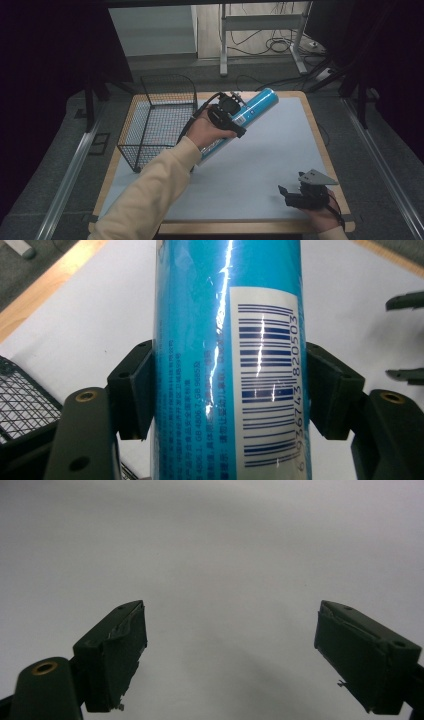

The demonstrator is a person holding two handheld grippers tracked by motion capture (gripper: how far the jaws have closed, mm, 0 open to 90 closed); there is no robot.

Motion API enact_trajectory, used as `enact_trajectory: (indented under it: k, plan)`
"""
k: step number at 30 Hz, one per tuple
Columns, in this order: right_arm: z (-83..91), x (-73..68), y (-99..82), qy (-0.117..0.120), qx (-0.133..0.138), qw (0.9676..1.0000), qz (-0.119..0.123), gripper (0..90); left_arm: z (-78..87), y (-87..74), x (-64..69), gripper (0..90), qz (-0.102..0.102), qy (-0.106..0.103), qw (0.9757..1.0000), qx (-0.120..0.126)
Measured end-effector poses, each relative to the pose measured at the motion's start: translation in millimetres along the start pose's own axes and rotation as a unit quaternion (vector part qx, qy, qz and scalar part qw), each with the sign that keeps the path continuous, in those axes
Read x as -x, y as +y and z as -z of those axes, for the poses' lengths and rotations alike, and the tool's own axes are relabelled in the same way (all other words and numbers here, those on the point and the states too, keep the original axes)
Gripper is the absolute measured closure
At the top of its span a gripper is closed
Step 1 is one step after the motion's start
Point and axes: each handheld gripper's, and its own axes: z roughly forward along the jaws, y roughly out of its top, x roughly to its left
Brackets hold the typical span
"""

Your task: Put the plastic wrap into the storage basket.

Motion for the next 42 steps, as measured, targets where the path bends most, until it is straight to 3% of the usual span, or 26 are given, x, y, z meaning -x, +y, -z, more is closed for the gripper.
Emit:
enact_trajectory:
  k: [4, 6, 14, 24, 31, 34, 42]
  plan:
    - [0.3, -0.2, -0.2, -0.001, 0.001, 1.0000, 0.000, 13.8, 5.5, 2.1, -8.1, 32.1, 0.001, 0.009, 1.0000, -0.002]
    - [0.3, 0.1, -0.3, -0.001, 0.001, 1.0000, -0.001, 13.8, 10.1, 3.3, -18.3, 32.1, 0.015, 0.013, 0.9998, 0.002]
    - [-0.2, 1.0, -0.6, -0.001, 0.000, 1.0000, -0.003, 13.8, 19.7, 4.3, -42.8, 32.1, 0.034, 0.031, 0.9989, 0.002]
    - [-1.2, 1.5, -1.1, -0.001, -0.002, 1.0000, -0.004, 13.8, 28.0, 2.6, -59.9, 32.2, 0.051, 0.040, 0.9979, 0.008]
    - [-1.4, 2.0, -1.3, -0.002, -0.002, 1.0000, -0.004, 13.8, 32.1, 2.7, -70.0, 32.1, 0.056, 0.048, 0.9973, -0.001]
    - [-1.6, 2.0, -1.4, -0.001, -0.003, 1.0000, -0.005, 13.8, 32.8, 2.6, -75.8, 32.1, 0.054, 0.064, 0.9965, -0.010]
    - [-1.8, 2.9, -1.8, -0.003, -0.003, 1.0000, -0.004, 13.8, 31.1, -2.3, -91.8, 32.2, 0.068, 0.075, 0.9948, -0.011]
